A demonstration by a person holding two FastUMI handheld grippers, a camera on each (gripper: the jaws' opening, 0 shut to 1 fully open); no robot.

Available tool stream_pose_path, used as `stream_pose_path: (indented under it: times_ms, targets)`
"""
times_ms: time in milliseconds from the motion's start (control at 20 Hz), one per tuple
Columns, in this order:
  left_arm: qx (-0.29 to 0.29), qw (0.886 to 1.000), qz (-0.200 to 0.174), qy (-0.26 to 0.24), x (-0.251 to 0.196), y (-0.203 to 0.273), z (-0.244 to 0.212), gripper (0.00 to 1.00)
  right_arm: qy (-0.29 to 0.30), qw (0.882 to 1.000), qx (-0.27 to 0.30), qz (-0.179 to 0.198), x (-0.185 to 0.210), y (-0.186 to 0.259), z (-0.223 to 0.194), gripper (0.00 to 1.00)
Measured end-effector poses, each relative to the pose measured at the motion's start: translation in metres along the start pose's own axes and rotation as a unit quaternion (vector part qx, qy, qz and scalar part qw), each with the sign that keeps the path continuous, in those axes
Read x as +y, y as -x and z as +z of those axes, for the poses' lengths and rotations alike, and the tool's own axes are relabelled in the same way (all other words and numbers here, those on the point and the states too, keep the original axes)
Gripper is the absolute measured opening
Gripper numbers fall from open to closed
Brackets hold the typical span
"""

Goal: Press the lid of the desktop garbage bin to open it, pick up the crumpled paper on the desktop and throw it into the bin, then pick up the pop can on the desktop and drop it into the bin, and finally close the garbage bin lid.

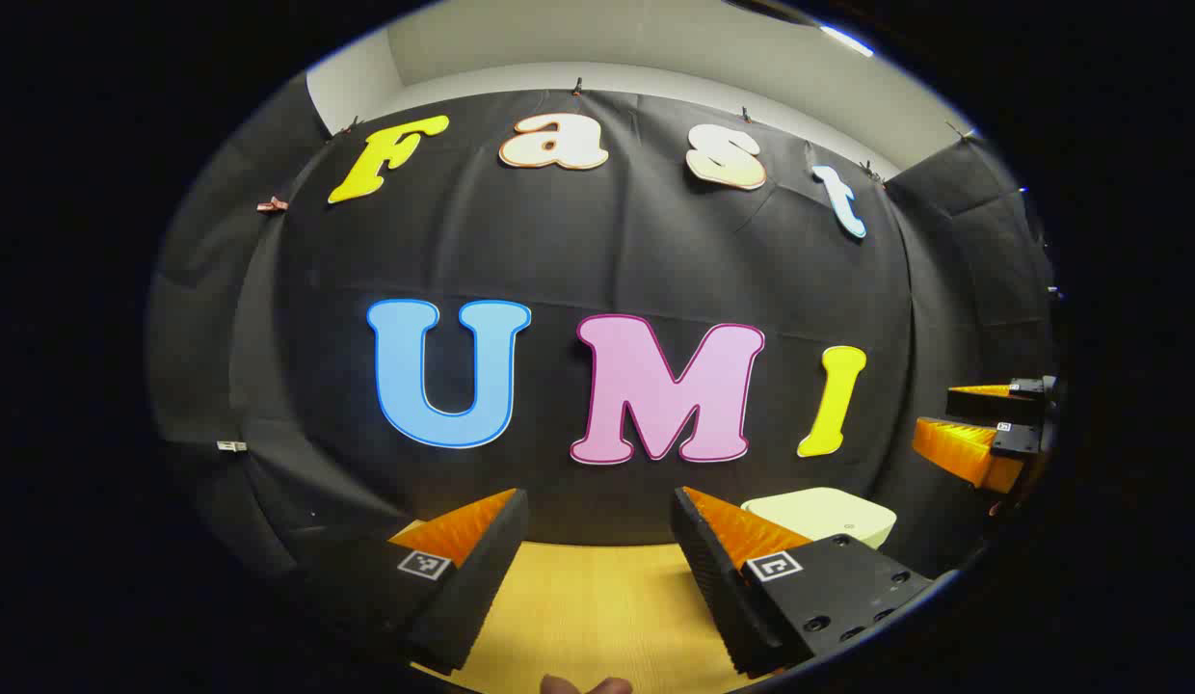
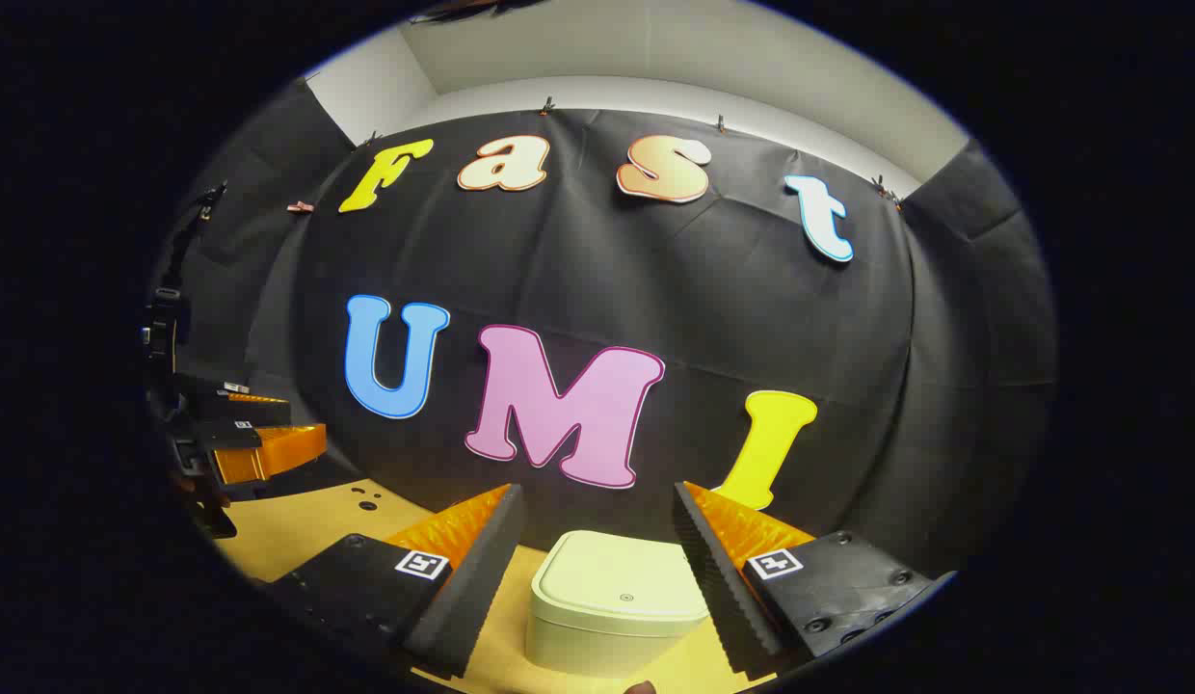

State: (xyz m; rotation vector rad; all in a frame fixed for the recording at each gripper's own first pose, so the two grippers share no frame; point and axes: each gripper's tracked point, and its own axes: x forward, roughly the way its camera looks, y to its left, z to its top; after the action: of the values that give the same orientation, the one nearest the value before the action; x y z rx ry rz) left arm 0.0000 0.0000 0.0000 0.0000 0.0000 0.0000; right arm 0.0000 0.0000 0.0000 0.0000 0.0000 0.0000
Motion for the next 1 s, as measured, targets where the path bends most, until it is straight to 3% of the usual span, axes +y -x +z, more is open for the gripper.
stream_pose_path:
  times_ms: [450,750,800,850,1000]
  targets:
    - [0.005,1.0,0.002,-0.005,0.0017,0.0042,-0.0024,0.96,-0.004,1.0,0.006,0.0,-0.0008,0.0,-0.0002,0.96]
    - [0.004,1.0,0.003,-0.007,0.0034,0.0063,-0.0011,0.95,-0.006,1.0,0.005,0.004,0.0017,-0.0006,0.003,0.9]
    - [0.003,1.0,0.003,-0.006,0.003,0.0063,0.001,0.95,-0.008,1.0,0.005,0.007,0.0019,-0.0005,0.0038,0.8]
    - [0.003,1.0,0.003,-0.006,0.0022,0.0055,-0.0003,0.95,-0.01,1.0,0.006,0.008,0.0021,-0.0009,0.0028,0.77]
    - [0.005,1.0,0.003,-0.007,0.0026,0.0062,-0.0022,0.95,-0.021,0.999,0.021,0.014,-0.0011,-0.0036,-0.0036,0.34]
